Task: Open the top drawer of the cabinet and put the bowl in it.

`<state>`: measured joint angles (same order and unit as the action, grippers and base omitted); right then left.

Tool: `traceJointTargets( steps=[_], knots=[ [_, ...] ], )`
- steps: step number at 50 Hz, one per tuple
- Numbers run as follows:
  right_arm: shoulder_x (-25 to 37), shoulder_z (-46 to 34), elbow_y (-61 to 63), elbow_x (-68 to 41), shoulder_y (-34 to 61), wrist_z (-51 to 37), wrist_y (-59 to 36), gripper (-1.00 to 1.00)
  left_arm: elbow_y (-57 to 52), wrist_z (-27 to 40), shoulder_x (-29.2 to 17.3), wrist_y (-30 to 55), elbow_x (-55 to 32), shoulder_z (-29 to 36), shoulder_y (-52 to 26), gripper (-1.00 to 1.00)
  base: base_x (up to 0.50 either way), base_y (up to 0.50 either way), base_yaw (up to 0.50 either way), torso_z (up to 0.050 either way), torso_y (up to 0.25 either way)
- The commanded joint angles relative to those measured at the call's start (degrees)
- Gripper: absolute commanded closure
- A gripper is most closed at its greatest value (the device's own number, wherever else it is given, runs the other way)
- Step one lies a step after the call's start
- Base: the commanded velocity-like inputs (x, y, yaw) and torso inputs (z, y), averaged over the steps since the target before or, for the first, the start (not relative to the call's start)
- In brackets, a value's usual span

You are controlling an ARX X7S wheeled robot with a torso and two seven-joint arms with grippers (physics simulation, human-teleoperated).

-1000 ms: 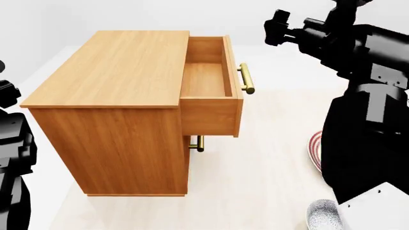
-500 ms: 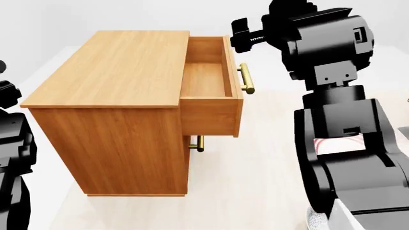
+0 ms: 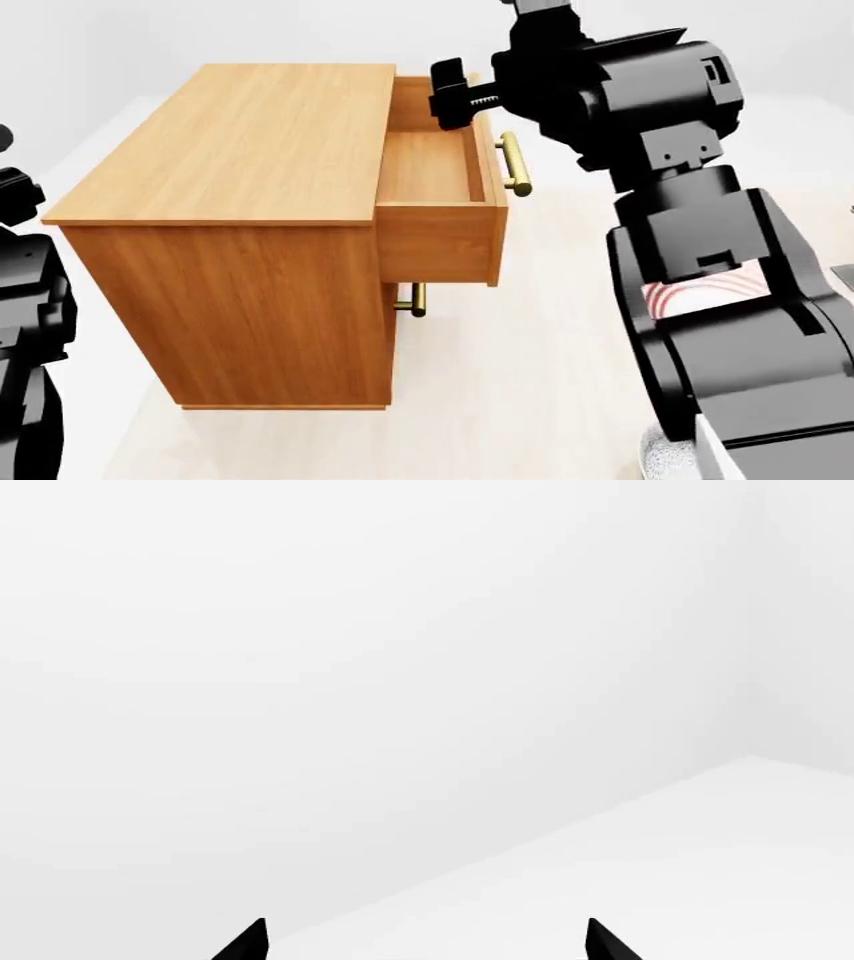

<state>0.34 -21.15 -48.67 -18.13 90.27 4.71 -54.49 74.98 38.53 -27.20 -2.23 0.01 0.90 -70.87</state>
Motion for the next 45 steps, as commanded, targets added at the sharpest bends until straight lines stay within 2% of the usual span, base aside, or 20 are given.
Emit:
traceJointTargets(
  steps=[1,15,32,38,45],
  knots=[
    [-0.2,-7.9,-7.6,-6.3,1.7,-1.5,4.6,-1.00,0.0,0.0,0.0,-0.2,0.0,0.0,0.1,-1.00,0.00,0.00,0.00,0.000,0.000],
    [-0.3,-28.7,-16.2,-20.5,3.1,-3.7,12.7,-1.00,0.0,-0.2,0.0,-0.4,0.0,-0.2,0.2,-1.00,0.00,0.00,0.00,0.000,0.000],
    [-0.3,-44.6,-22.8,-33.4,4.0,-4.6,18.9,-1.00,0.0,-0.3,0.0,-0.8,0.0,-0.4,0.3,-1.00,0.00,0.00,0.00,0.000,0.000],
    [-0.3,-47.5,-26.1,-36.5,4.1,-3.9,20.1,-1.00,0.0,-0.3,0.0,-0.8,0.0,-0.4,0.4,-1.00,0.00,0.00,0.00,0.000,0.000],
    [1.0,-38.0,-26.3,-27.5,3.2,-4.5,18.1,-1.00,0.0,-0.2,0.0,-0.8,0.0,-0.4,0.3,-1.00,0.00,0.00,0.00,0.000,0.000]
  ],
)
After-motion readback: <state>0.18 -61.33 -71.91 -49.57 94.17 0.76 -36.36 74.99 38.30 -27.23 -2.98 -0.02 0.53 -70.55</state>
